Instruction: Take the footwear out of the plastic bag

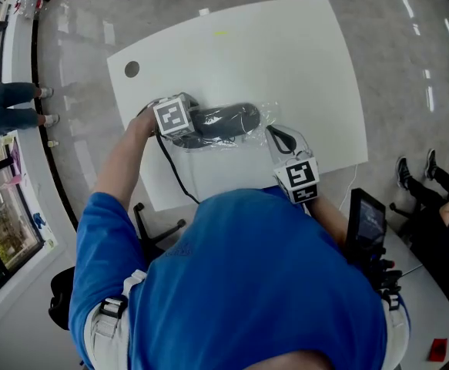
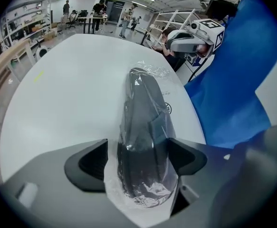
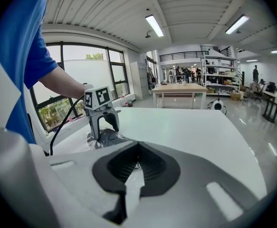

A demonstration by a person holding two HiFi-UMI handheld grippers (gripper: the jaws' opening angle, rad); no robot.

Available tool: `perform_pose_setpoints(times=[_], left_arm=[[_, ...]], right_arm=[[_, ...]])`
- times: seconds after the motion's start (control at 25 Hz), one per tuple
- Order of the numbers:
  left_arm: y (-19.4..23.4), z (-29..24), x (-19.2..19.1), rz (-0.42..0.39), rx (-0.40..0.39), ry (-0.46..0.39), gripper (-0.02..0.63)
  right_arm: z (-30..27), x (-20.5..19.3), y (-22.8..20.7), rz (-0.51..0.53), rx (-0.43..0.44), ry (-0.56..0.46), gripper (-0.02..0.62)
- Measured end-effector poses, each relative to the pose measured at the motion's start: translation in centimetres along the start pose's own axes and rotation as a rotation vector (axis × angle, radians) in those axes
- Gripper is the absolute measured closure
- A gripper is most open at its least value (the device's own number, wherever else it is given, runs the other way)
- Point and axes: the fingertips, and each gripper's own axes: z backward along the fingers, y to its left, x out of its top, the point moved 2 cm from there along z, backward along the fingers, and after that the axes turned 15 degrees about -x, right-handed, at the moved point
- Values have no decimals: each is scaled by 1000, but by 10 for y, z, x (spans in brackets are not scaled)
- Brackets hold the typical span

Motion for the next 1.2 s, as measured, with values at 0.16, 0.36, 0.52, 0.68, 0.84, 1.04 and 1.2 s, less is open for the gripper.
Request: perform_pose_setpoints(times=[0.16,0.36,0.52,0.68,0.84,1.04,1.2], left_arm=[[-1,5,-1,-2,81,33,250],[-17,2,2,-20,178,29,258],[-27,4,3,-54,352,53,267],[-43,5,6,-113,539,76,284],[-60,8,10,-181,706,70,301],[-79,-4,11,-258,861,53,330],[-94,-16,13,-346,949,60,344]], right_arm=[[-3,-4,-7,2,-10,6,592],[-7,-18,-11,5,10,34,592],[-13,-33,-13,27,38,65,592],[-17,-47,-13,83,77,89,592],[-22,-55,-11,163,118,97,592],[-26,-71,-9,252,176,91,591],[-29,-81,-11,327,208,67,591]])
